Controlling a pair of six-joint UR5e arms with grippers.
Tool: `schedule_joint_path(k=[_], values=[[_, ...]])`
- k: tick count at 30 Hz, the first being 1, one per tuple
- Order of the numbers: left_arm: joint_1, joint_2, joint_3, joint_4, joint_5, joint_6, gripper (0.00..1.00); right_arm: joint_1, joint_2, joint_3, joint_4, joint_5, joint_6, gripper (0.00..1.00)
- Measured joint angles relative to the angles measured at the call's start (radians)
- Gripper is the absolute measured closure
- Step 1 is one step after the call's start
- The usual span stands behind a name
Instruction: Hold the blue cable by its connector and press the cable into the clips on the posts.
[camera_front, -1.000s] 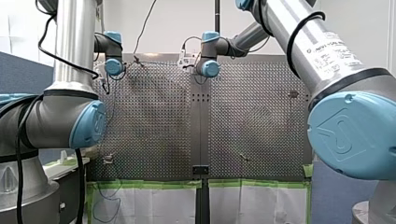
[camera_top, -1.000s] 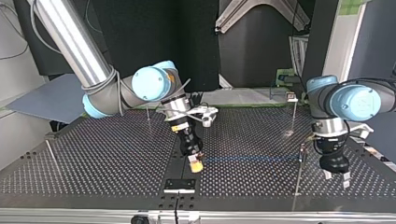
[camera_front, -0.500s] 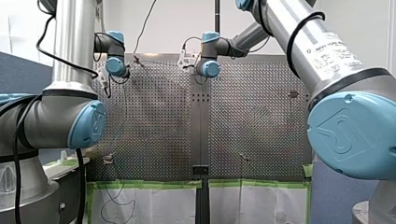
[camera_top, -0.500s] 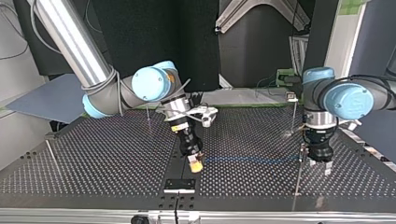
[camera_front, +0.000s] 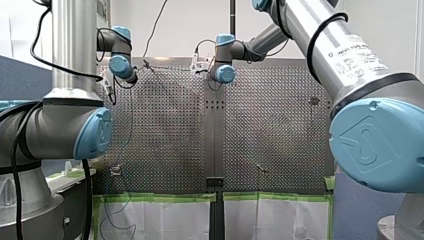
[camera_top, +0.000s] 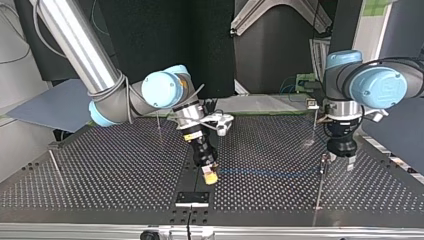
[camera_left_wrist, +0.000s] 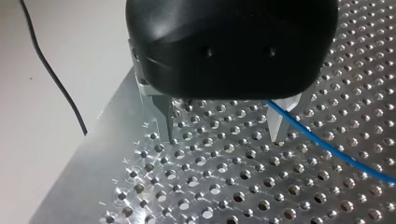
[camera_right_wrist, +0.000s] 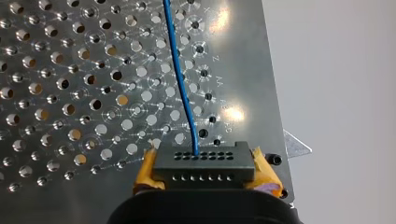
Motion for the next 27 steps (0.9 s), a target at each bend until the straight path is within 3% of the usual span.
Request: schedule_joint_path(k=[6,14,20,27], values=[[-0.004,0.023,-0.008,-0.013,0.001,0.004,0.0,0.003,0.001,0.0,0.0,0.0,0.002,1.0],[-0.01,0.1,-0.058,-0.046,0.051,-0.009,0.0,0.006,0.002,0.001,0.0,0.0,0.004,1.0],[-0.015,0.161,-0.108,-0.101,0.074,0.026,0.0,0.007,0.003,0.0,0.0,0.0,0.004,1.0],[-0.025,0.226,-0.119,-0.134,0.094,0.044,0.0,0.007,0.005,0.001,0.0,0.0,0.004,1.0]])
